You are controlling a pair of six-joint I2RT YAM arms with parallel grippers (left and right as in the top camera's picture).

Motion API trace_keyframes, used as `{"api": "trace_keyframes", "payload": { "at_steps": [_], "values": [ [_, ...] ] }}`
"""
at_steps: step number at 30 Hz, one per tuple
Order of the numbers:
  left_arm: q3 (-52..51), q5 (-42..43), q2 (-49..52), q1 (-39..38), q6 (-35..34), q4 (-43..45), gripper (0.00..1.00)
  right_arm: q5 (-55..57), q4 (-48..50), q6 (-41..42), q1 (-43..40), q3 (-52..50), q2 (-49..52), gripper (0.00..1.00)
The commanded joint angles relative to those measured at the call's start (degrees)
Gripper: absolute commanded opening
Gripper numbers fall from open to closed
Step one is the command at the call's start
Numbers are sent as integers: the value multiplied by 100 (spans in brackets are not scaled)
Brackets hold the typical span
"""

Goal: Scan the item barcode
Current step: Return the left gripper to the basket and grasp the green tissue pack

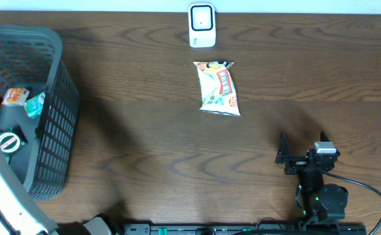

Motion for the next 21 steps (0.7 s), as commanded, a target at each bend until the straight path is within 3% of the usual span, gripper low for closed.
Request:
{"api": "trace_keyframes", "payload": {
  "at_steps": [1, 8, 14, 21],
  "values": [
    [-79, -11, 315, 57, 151, -151, 93, 11, -26, 37, -24, -11, -15, 99],
    [-79, 1141, 905, 57, 603, -26, 93, 11, -26, 37, -24, -11, -15, 99],
    [-79, 1554, 1473, 57, 697, 275, 93, 11, -26, 39, -24, -11, -15, 99],
    [-79, 1956, 2155, 46, 1585, 811, 94, 11, -26, 37, -24, -9, -15, 99]
  ]
}}
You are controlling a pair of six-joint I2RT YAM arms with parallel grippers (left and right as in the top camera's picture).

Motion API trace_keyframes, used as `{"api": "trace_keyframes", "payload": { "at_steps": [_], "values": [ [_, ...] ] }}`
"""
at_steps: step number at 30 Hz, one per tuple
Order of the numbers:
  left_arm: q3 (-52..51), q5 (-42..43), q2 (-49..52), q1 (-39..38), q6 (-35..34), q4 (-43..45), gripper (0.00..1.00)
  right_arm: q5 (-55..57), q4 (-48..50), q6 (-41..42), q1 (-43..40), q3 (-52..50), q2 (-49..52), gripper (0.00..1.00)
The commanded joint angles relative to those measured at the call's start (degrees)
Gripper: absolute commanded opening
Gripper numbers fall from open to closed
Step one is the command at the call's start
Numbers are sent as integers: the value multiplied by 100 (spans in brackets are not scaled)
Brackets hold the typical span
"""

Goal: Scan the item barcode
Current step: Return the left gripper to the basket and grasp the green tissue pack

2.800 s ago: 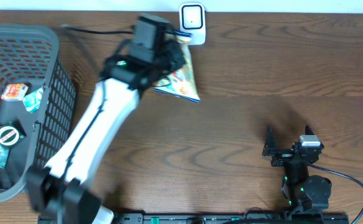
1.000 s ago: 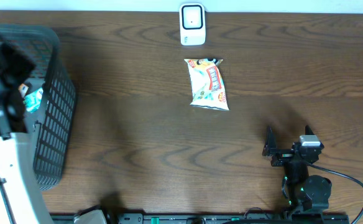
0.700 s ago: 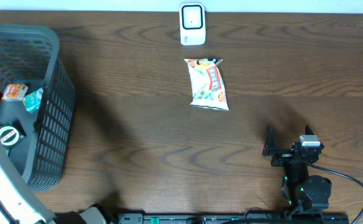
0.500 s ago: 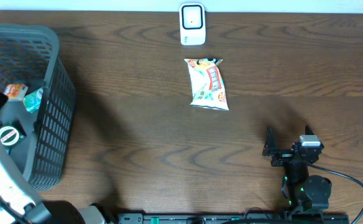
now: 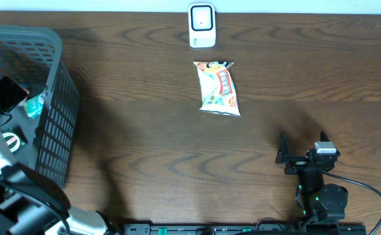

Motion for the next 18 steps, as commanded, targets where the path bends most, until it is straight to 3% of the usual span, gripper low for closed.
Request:
{"api": "trace_keyframes", "payload": {
  "at_steps": [1, 13, 18],
  "values": [
    [-50, 251, 348, 2, 638, 140, 93, 11, -26, 37, -24, -11, -15, 99],
    [-50, 977, 1147, -4, 706, 579, 93, 11, -26, 37, -24, -9, -15, 99],
    [-50, 979, 1392, -2, 619, 566, 88, 9, -26, 37, -24, -11, -15, 99]
  ]
}}
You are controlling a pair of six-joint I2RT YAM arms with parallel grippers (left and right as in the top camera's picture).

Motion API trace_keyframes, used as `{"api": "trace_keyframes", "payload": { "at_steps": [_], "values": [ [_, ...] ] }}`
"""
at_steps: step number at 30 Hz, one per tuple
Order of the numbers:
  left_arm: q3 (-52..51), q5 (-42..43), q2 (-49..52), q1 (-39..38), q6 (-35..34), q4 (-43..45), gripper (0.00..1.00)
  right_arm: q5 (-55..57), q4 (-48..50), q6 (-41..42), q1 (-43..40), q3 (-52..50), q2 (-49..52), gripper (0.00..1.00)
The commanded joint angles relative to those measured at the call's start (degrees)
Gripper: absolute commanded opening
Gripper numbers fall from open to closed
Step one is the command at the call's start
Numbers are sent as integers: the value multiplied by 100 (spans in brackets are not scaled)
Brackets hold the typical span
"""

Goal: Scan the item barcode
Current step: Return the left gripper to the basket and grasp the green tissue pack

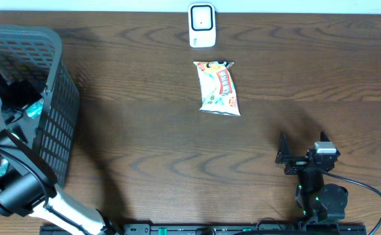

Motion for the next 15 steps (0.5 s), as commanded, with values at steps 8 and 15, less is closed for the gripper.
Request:
{"api": "trace_keyframes", "payload": {
  "at_steps": [8, 15],
  "values": [
    [-48, 114, 398, 4, 15, 404, 79, 11, -24, 37, -24, -11, -15, 100],
    [-85, 116, 409, -2, 13, 726, 77, 11, -24, 37, -24, -11, -15, 99]
  ]
}}
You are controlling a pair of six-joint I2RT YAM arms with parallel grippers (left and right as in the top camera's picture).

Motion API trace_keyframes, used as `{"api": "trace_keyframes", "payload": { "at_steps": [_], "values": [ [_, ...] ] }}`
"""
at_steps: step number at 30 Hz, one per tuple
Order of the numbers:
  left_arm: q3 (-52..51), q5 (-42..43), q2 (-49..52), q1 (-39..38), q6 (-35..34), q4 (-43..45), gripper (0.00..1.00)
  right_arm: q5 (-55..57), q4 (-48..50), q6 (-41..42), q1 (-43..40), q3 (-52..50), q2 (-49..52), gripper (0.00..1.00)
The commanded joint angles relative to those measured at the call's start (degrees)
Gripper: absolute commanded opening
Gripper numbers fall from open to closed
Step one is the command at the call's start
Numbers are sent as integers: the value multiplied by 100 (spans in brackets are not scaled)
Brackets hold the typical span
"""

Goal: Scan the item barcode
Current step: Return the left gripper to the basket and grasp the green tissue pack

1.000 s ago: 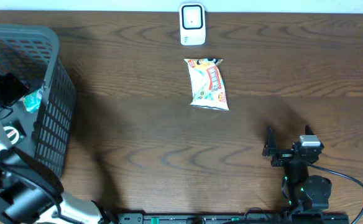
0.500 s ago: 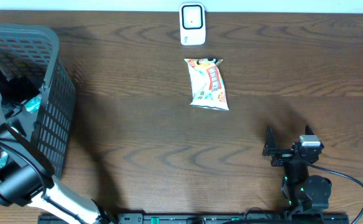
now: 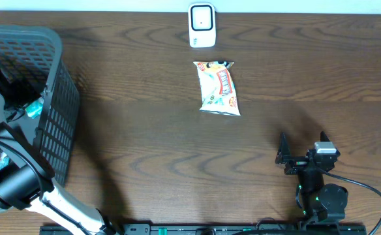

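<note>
The white barcode scanner (image 3: 201, 26) stands at the table's far edge, near the middle. A white snack packet with red print (image 3: 218, 88) lies flat just in front of it. My left arm reaches into the grey mesh basket (image 3: 55, 124) at the left. Its gripper (image 3: 6, 91) is low inside, beside a teal packet (image 3: 35, 108), and its jaws are hidden by the wrist. My right gripper (image 3: 282, 151) rests near the front right, far from the packet, and its jaws are too small to read.
The basket fills the left edge of the table, and my left arm covers most of its contents. A black cable (image 3: 366, 192) loops from the right arm's base at the front edge. Bare brown wood lies between the basket and the packet.
My left arm has sunk slightly further into the basket, its wrist a little nearer the far wall. The packet, the scanner and the right arm have not moved.
At first my left arm lay low at the front left, and an orange packet, a teal packet and a round white lid showed in the basket. Then the wrist stood over the basket's far side. Now it is down inside, covering the orange packet and the lid.
</note>
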Motion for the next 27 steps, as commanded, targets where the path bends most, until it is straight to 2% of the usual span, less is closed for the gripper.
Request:
{"api": "trace_keyframes", "payload": {
  "at_steps": [1, 14, 21, 27],
  "values": [
    [-90, 74, 55, -4, 28, 66, 77, 11, -24, 37, -24, -11, -15, 99],
    [-527, 61, 55, -256, 28, 680, 78, 11, -24, 37, -24, -11, -15, 99],
    [-844, -1032, 55, -271, -363, 953, 78, 11, -24, 37, -24, -11, -15, 99],
    [-1169, -914, 55, -271, -358, 1207, 77, 11, -24, 37, -24, -11, -15, 99]
  ]
}}
